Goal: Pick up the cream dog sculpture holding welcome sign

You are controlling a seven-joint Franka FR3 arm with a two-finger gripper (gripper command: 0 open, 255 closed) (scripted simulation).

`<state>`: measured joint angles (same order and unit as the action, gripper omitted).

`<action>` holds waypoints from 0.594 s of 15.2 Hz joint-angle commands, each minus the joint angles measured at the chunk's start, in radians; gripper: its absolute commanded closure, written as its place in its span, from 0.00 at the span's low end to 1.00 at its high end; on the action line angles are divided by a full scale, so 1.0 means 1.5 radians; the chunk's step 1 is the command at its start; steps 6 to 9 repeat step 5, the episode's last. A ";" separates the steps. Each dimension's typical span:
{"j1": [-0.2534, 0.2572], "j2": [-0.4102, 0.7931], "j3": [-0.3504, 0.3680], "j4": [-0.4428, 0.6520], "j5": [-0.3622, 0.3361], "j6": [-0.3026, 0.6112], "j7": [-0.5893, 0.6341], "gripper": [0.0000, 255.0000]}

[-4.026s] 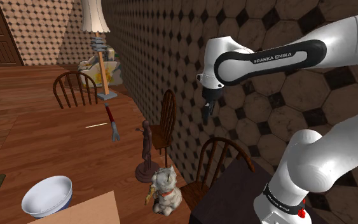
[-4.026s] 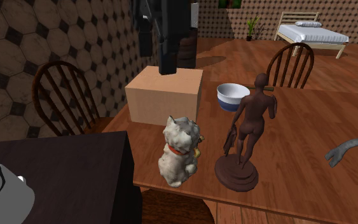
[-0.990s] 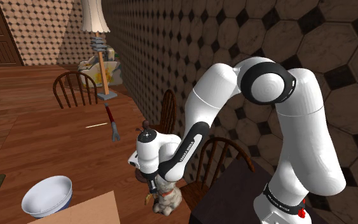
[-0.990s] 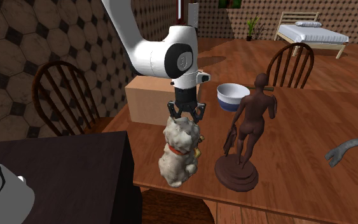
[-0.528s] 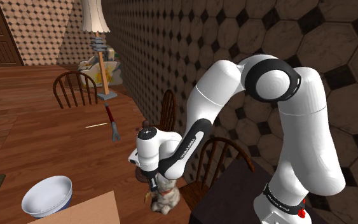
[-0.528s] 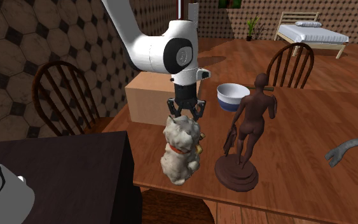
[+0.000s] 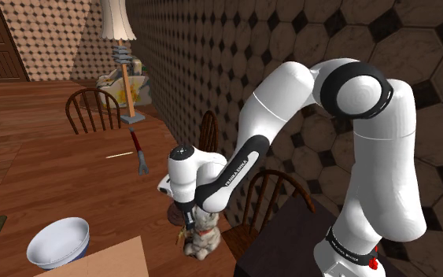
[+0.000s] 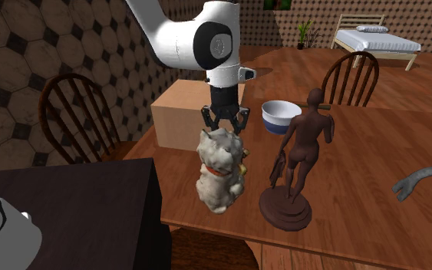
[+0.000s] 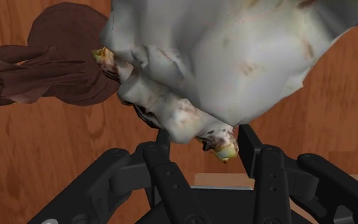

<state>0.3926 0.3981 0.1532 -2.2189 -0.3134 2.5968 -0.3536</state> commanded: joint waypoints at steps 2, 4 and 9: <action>-0.005 -0.025 0.008 -0.001 0.012 -0.021 -0.010 1.00; -0.006 -0.034 0.010 -0.002 0.017 -0.029 -0.014 1.00; -0.006 -0.034 0.010 -0.002 0.017 -0.030 -0.014 1.00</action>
